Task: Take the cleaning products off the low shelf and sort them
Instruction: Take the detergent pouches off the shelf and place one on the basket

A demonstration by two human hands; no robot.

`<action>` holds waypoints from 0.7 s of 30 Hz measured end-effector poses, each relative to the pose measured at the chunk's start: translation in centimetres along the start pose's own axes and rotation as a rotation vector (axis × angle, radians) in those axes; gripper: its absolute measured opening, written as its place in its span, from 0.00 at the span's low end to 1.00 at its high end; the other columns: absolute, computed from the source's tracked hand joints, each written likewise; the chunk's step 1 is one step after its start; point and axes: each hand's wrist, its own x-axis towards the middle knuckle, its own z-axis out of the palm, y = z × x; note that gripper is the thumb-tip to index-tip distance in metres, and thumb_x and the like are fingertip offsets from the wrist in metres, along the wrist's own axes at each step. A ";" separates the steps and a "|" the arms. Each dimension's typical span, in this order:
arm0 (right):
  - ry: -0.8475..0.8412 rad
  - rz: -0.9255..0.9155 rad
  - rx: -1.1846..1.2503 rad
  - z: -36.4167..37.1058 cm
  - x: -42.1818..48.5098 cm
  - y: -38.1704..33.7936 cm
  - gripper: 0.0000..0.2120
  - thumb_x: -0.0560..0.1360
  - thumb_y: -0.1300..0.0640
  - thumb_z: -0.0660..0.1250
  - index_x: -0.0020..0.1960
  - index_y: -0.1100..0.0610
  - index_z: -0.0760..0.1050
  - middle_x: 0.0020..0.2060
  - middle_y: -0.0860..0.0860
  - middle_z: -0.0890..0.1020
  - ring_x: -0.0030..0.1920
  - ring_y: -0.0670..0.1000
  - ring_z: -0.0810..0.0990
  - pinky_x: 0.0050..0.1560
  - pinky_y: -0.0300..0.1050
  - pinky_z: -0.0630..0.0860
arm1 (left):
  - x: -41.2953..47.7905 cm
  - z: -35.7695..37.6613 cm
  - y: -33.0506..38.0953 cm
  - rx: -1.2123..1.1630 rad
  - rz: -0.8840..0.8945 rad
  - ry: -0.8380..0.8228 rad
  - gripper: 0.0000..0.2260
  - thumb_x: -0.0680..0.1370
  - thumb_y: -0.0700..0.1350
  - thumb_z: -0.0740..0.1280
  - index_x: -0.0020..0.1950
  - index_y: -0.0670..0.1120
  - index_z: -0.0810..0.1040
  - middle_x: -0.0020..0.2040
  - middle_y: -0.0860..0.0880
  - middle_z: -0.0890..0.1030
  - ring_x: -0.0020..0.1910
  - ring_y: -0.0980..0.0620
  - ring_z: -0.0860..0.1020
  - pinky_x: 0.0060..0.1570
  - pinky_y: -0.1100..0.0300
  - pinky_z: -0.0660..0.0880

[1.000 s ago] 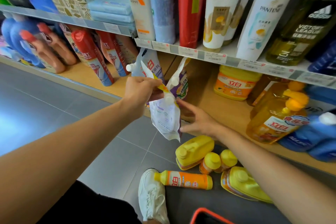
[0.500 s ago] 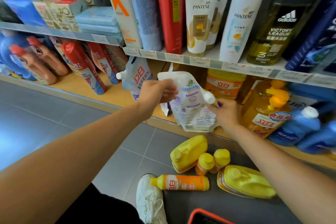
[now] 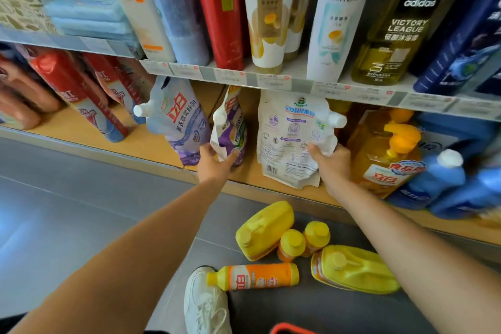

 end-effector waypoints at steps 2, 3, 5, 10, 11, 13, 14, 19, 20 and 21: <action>-0.012 0.029 0.016 -0.1 -0.5 1.0 0.06 0.73 0.55 0.77 0.45 0.49 0.80 0.37 0.38 0.82 0.34 0.35 0.80 0.33 0.32 0.76 | 0.5 1.1 -0.9 -0.042 0.024 0.044 0.27 0.73 0.55 0.77 0.65 0.47 0.68 0.58 0.49 0.79 0.54 0.49 0.77 0.52 0.54 0.75; -0.035 0.034 0.019 -0.1 -0.8 1.5 0.07 0.72 0.55 0.77 0.43 0.47 0.79 0.35 0.37 0.82 0.34 0.34 0.82 0.30 0.30 0.75 | 0.9 1.5 -1.2 -0.047 0.034 0.073 0.26 0.73 0.55 0.77 0.63 0.48 0.69 0.57 0.49 0.80 0.53 0.48 0.77 0.50 0.54 0.74; -0.086 0.039 0.041 -0.2 -1.5 2.5 0.09 0.72 0.55 0.78 0.43 0.45 0.79 0.34 0.33 0.83 0.38 0.31 0.82 0.31 0.28 0.76 | 1.6 2.0 -1.8 -0.039 0.060 0.098 0.22 0.74 0.56 0.75 0.60 0.50 0.70 0.53 0.53 0.80 0.51 0.49 0.77 0.48 0.56 0.72; -0.151 0.060 0.078 -0.1 -2.2 3.5 0.09 0.73 0.53 0.76 0.49 0.41 0.80 0.44 0.34 0.85 0.48 0.36 0.84 0.41 0.36 0.81 | 5.5 1.6 -1.6 -0.164 0.133 -0.139 0.16 0.78 0.50 0.72 0.64 0.51 0.77 0.56 0.54 0.84 0.55 0.52 0.81 0.56 0.53 0.78; -0.148 0.071 0.087 -0.1 -1.9 3.7 0.09 0.74 0.52 0.76 0.49 0.41 0.80 0.47 0.37 0.85 0.50 0.40 0.84 0.45 0.41 0.82 | 6.4 1.4 -1.1 -0.206 0.152 -0.225 0.13 0.79 0.47 0.72 0.63 0.50 0.77 0.55 0.55 0.84 0.56 0.53 0.82 0.57 0.54 0.79; -0.153 0.099 0.106 -0.3 -1.6 3.7 0.09 0.73 0.52 0.76 0.50 0.42 0.80 0.52 0.44 0.86 0.54 0.47 0.85 0.50 0.50 0.83 | 7.7 1.3 -0.3 -0.206 0.169 -0.285 0.10 0.80 0.44 0.70 0.61 0.51 0.77 0.52 0.59 0.83 0.55 0.54 0.82 0.58 0.56 0.80; -0.158 0.111 0.110 -0.3 -1.5 3.6 0.09 0.73 0.52 0.76 0.51 0.43 0.80 0.53 0.46 0.86 0.55 0.49 0.85 0.52 0.53 0.83 | 8.0 1.5 0.0 -0.153 0.168 -0.232 0.10 0.80 0.45 0.70 0.61 0.51 0.77 0.52 0.59 0.83 0.55 0.53 0.81 0.58 0.55 0.79; -0.159 0.123 0.126 -0.4 -2.0 3.0 0.09 0.74 0.52 0.76 0.52 0.43 0.80 0.52 0.44 0.85 0.54 0.47 0.84 0.52 0.51 0.83 | 3.3 3.2 0.4 -0.127 -0.036 0.227 0.15 0.75 0.48 0.73 0.59 0.50 0.73 0.53 0.50 0.79 0.53 0.47 0.80 0.49 0.56 0.74; -0.150 0.117 0.117 -0.4 -2.2 2.9 0.09 0.74 0.52 0.76 0.50 0.42 0.79 0.51 0.43 0.85 0.53 0.45 0.84 0.50 0.49 0.83 | 1.6 3.6 0.6 -0.177 -0.027 0.215 0.14 0.74 0.48 0.73 0.55 0.51 0.72 0.51 0.50 0.79 0.50 0.48 0.80 0.46 0.57 0.73; -0.134 0.108 0.113 -0.2 -2.6 2.7 0.08 0.74 0.52 0.76 0.49 0.42 0.79 0.49 0.41 0.85 0.50 0.42 0.84 0.47 0.46 0.83 | 0.0 4.1 0.8 -0.224 0.016 0.138 0.12 0.73 0.49 0.73 0.52 0.51 0.73 0.48 0.51 0.79 0.48 0.50 0.80 0.43 0.58 0.75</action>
